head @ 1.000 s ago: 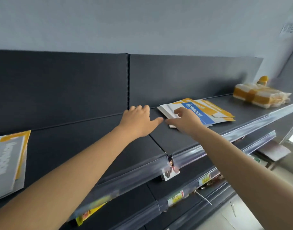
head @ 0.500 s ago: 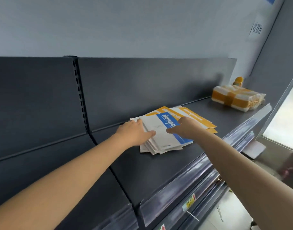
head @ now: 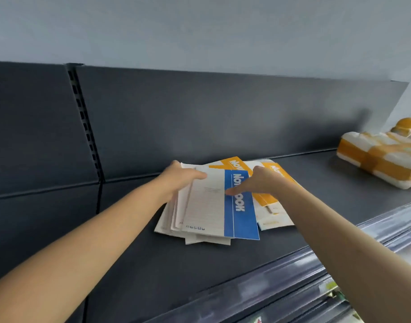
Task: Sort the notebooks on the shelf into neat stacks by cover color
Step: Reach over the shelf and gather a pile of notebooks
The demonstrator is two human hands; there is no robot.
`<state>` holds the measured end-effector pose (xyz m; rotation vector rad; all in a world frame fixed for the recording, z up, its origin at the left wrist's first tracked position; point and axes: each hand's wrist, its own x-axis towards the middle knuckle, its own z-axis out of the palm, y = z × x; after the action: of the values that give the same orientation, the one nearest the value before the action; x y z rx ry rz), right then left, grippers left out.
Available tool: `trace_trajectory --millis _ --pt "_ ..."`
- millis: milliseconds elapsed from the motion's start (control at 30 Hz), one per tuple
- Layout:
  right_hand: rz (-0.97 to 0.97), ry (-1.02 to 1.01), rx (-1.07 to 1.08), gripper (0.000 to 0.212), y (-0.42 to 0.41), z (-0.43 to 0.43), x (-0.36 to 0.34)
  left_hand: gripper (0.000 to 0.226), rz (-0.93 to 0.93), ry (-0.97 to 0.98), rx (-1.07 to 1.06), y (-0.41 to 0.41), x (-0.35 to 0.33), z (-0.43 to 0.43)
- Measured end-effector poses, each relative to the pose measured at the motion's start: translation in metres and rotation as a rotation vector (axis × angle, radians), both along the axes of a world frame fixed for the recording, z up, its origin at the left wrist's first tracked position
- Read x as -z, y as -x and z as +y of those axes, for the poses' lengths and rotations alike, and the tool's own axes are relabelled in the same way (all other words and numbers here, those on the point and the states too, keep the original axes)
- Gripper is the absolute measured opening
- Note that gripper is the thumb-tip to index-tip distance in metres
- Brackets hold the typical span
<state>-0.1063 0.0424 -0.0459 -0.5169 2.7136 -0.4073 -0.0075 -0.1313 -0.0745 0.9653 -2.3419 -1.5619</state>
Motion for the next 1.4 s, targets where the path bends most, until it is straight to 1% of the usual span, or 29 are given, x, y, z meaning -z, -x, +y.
trace_trajectory --millis 67,100,167,200,233,300,333,367,433,467,533,600,633,667,733,767,833,867,933,967,1067,1133,1233,1267,1300,1367,1400 --pt "-0.012 -0.051 -0.049 0.077 0.007 -0.001 -0.001 0.083 0.065 -0.068 -0.088 0.001 0.001 0.001" --pt "-0.038 -0.064 -0.065 0.077 0.009 -0.002 -0.002 0.086 0.076 -0.099 -0.113 0.001 0.001 0.002" --pt "-0.099 -0.037 -0.098 0.069 0.009 -0.005 -0.006 0.097 0.052 -0.163 -0.135 -0.002 0.003 0.006" --pt "-0.125 -0.012 -0.117 0.064 0.006 -0.007 -0.007 0.098 0.024 -0.165 -0.132 -0.004 0.004 0.008" --pt "-0.143 0.011 -0.141 0.06 0.003 -0.01 -0.007 0.09 0.008 -0.145 -0.115 -0.005 0.004 0.01" --pt "-0.174 0.053 -0.176 0.053 -0.003 -0.016 -0.007 0.061 -0.011 -0.082 -0.086 -0.007 0.003 0.016" --pt "-0.206 0.097 -0.176 0.047 -0.005 -0.02 -0.006 0.055 -0.014 -0.078 -0.093 -0.008 0.004 0.014" --pt "-0.265 0.17 -0.154 0.042 -0.005 -0.022 -0.005 0.057 -0.009 -0.11 -0.097 -0.008 0.003 0.013" --pt "-0.427 0.366 -0.073 0.034 -0.005 -0.025 -0.003 0.062 0.016 -0.24 -0.1 -0.011 -0.002 0.01" --pt "-0.484 0.459 -0.027 0.033 -0.006 -0.026 -0.002 0.06 0.03 -0.301 -0.098 -0.013 -0.004 0.008" --pt "-0.535 0.61 0.057 0.042 -0.006 -0.027 -0.001 0.043 0.038 -0.4 -0.087 -0.015 -0.011 0.005" --pt "-0.579 0.746 0.071 0.051 -0.008 -0.028 -0.004 0.026 0.025 -0.491 -0.04 -0.021 -0.021 0.003" --pt "-0.593 0.812 0.058 0.051 -0.011 -0.029 -0.006 0.022 0.027 -0.518 -0.018 -0.025 -0.025 0.0" --pt "-0.59 0.873 0.04 0.048 -0.013 -0.029 -0.01 0.026 0.04 -0.522 -0.009 -0.028 -0.029 -0.004" --pt "-0.527 0.992 -0.015 0.043 -0.019 -0.031 -0.019 0.04 0.114 -0.489 -0.006 -0.033 -0.036 -0.01" --pt "-0.479 1.052 -0.046 0.043 -0.023 -0.032 -0.023 0.042 0.188 -0.475 -0.001 -0.036 -0.041 -0.011" --pt "-0.387 1.172 -0.095 0.048 -0.03 -0.034 -0.032 0.046 0.392 -0.424 0.02 -0.039 -0.048 -0.008" --pt "-0.353 1.234 -0.11 0.053 -0.034 -0.035 -0.035 0.048 0.489 -0.356 0.026 -0.041 -0.05 -0.006" --pt "-0.27 1.331 -0.145 0.062 -0.042 -0.035 -0.04 0.043 0.651 -0.201 0.015 -0.045 -0.051 -0.002" --pt "-0.215 1.356 -0.167 0.065 -0.046 -0.035 -0.042 0.04 0.722 -0.155 0.006 -0.047 -0.05 -0.001" --pt "-0.049 1.377 -0.225 0.069 -0.054 -0.036 -0.049 0.034 0.894 -0.141 -0.02 -0.053 -0.047 0.001" --pt "0.005 1.366 -0.259 0.074 -0.056 -0.036 -0.051 0.031 0.939 -0.115 -0.015 -0.055 -0.048 0.002" --pt "-0.083 1.286 -0.307 0.08 -0.055 -0.033 -0.037 0.033 0.901 -0.066 0.05 -0.06 -0.039 0.004" --pt "-0.12 1.236 -0.308 0.077 -0.054 -0.03 -0.029 0.034 0.868 -0.062 0.074 -0.061 -0.034 0.005" --pt "-0.151 1.169 -0.315 0.069 -0.053 -0.028 -0.021 0.034 0.831 -0.062 0.097 -0.063 -0.028 0.006" --pt "-0.228 1.055 -0.347 0.046 -0.052 -0.024 -0.007 0.033 0.756 -0.072 0.108 -0.064 -0.016 0.008" --pt "-0.27 1.033 -0.341 0.037 -0.052 -0.024 -0.002 0.031 0.72 -0.083 0.082 -0.065 -0.012 0.01"
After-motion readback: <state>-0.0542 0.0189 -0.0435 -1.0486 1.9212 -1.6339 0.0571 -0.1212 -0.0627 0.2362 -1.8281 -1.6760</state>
